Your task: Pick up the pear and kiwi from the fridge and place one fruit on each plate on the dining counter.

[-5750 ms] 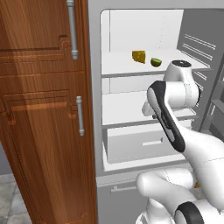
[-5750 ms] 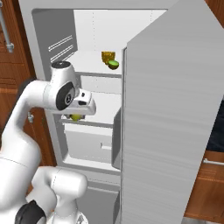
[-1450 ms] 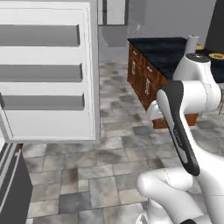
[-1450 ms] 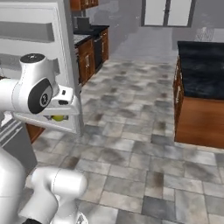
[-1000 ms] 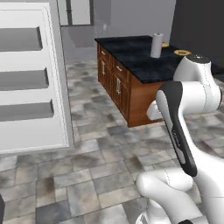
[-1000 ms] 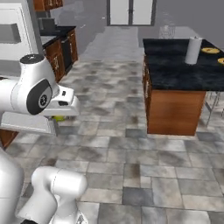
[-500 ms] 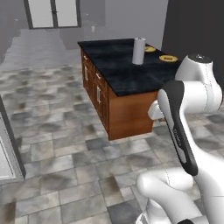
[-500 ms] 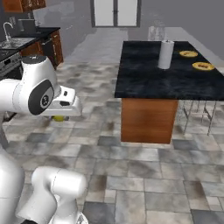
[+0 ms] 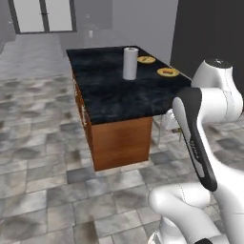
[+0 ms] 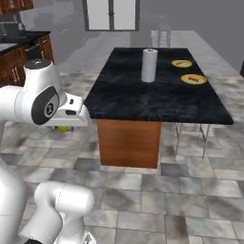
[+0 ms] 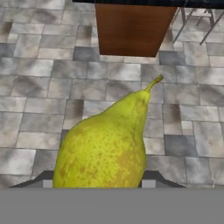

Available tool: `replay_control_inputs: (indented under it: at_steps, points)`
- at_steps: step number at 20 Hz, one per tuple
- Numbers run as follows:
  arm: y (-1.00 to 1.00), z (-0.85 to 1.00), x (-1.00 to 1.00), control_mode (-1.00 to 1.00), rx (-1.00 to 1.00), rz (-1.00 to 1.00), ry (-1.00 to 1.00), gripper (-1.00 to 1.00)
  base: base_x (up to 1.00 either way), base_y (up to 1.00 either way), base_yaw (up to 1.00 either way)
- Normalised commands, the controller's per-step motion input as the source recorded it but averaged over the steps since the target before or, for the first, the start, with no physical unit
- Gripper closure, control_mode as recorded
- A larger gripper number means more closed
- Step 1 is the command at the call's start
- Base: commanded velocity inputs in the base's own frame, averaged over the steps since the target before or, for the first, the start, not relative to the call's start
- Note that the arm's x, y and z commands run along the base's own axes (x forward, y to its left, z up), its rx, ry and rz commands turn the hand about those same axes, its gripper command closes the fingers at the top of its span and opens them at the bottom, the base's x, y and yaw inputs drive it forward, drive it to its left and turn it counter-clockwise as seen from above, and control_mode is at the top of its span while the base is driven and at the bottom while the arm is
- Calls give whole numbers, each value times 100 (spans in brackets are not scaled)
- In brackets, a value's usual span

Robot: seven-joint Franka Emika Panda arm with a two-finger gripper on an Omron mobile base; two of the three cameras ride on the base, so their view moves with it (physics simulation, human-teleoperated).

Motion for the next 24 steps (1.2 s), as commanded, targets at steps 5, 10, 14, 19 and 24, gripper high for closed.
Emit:
replay_control_inputs:
  at_steps: [5, 10, 14, 19, 24]
  points:
    - [0, 0, 0, 100, 0, 0, 0, 100, 89, -100, 10]
    - [0, 0, 0, 100, 0, 0, 0, 100, 68, -100, 12]
    - [0, 0, 0, 100, 0, 0, 0, 100, 56, -100, 14]
    - [0, 0, 0, 100, 0, 0, 0, 100, 62, -100, 17]
    - [0, 0, 0, 100, 0, 0, 0, 100, 50, -100, 17]
